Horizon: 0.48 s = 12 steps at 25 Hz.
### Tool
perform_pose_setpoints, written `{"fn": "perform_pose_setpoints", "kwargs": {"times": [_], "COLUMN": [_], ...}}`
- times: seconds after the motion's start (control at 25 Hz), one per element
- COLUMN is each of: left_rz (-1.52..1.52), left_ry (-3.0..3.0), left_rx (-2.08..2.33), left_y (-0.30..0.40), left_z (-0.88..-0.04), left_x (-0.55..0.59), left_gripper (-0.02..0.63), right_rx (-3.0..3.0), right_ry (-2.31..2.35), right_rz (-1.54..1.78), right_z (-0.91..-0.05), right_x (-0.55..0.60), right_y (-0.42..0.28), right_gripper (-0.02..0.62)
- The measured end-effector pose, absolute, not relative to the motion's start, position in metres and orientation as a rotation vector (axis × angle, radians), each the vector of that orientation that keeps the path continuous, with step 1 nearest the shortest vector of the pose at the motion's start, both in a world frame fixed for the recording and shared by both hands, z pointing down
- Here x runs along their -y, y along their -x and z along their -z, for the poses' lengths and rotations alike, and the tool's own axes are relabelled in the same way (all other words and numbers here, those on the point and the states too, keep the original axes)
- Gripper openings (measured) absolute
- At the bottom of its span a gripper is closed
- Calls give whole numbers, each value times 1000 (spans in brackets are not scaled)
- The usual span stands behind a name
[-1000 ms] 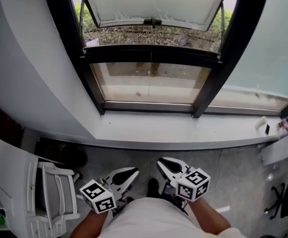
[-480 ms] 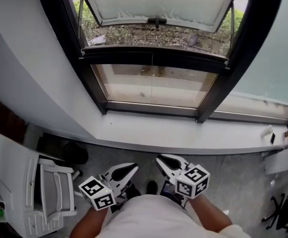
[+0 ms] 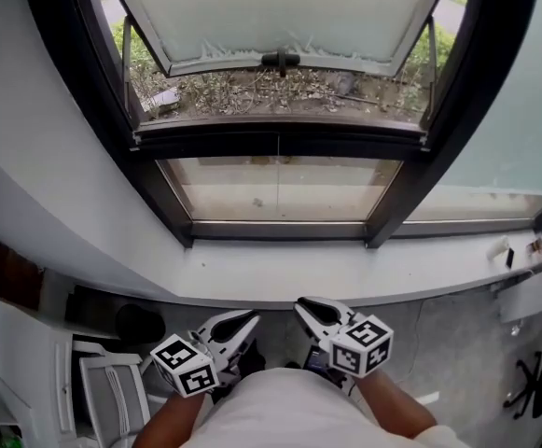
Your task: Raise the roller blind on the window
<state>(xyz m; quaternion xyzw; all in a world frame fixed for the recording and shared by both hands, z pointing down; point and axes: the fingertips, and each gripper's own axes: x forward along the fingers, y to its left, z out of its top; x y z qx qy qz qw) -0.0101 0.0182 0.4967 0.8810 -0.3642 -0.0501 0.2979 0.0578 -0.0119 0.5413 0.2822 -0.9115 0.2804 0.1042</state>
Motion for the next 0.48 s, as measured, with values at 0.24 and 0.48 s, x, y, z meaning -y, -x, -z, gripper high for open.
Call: {"fn": "perform_pose_setpoints", "kwargs": {"times": [0.24, 0.48], "left_rz": [107, 68], "left_ry": [-2379, -2385], "left_rx": [900, 881], "left_y": [45, 80], "left_z": [-490, -492], "left_x": [33, 61], "left_gripper": [35, 35], "right_rx": [2680, 2657], "right_ry": [-929, -996], "right_rz": [-826, -829], "right_z": [-532, -532], "right_x": [61, 89], "right_y": [-24, 4], "right_gripper": [35, 35]}}
